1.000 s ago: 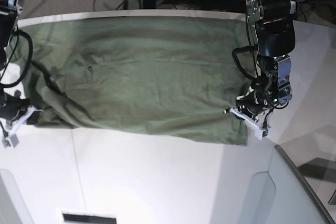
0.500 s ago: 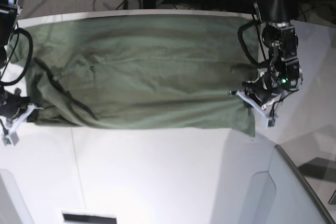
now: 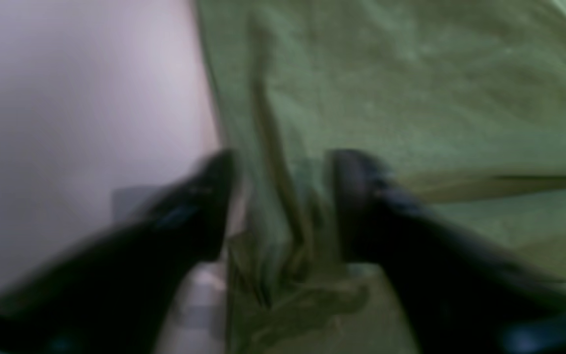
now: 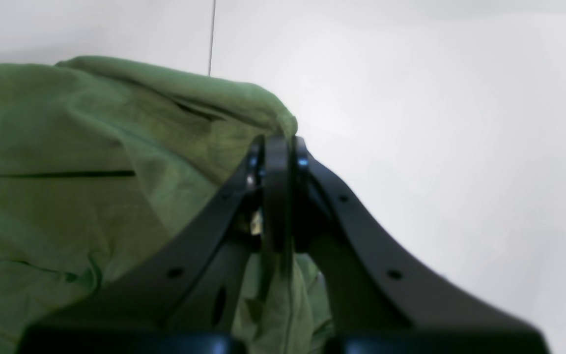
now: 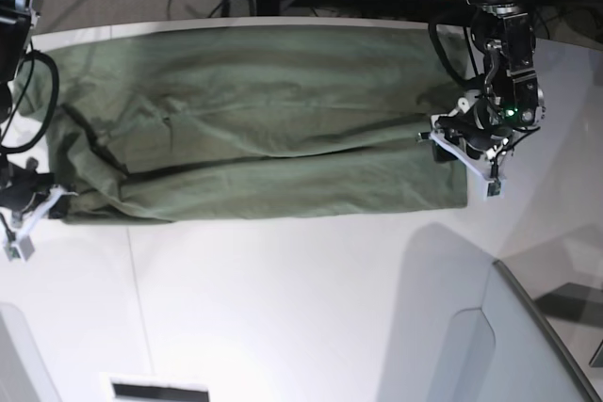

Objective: Layout the t-shirt on the table in an organized manner, then fold the t-shirt properly
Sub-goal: 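Lift the shirt edge with both grippers and fold it over the shirt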

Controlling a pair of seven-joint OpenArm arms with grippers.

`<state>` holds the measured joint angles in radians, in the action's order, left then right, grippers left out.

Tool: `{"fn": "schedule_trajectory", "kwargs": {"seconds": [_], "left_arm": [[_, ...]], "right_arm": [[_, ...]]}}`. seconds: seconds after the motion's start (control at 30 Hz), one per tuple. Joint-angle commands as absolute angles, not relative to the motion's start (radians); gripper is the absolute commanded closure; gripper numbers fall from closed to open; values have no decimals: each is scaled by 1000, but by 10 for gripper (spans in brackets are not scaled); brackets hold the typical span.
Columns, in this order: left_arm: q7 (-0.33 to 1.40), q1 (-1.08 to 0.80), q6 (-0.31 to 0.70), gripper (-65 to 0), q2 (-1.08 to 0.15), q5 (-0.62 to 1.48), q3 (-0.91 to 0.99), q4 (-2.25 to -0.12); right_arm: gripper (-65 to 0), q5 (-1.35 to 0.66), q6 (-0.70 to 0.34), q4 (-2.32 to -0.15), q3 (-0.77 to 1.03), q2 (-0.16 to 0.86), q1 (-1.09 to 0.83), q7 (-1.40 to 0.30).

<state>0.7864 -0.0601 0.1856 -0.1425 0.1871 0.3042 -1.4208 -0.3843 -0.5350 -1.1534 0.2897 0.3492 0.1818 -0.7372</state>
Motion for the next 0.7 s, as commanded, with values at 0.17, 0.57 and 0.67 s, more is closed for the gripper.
{"fn": "schedule_trajectory", "kwargs": {"seconds": [0.17, 0.57, 0.67], "left_arm": [[809, 19, 186, -420, -179, 199, 308, -1446], [720, 329, 186, -421, -243, 197, 308, -981], [651, 372, 186, -421, -262, 196, 297, -862]], "right_arm": [[-8, -395, -538, -1168, 294, 371, 203, -719], [-8, -394, -538, -1168, 294, 372, 203, -719], [-8, -394, -538, -1168, 294, 374, 202, -719]]}}
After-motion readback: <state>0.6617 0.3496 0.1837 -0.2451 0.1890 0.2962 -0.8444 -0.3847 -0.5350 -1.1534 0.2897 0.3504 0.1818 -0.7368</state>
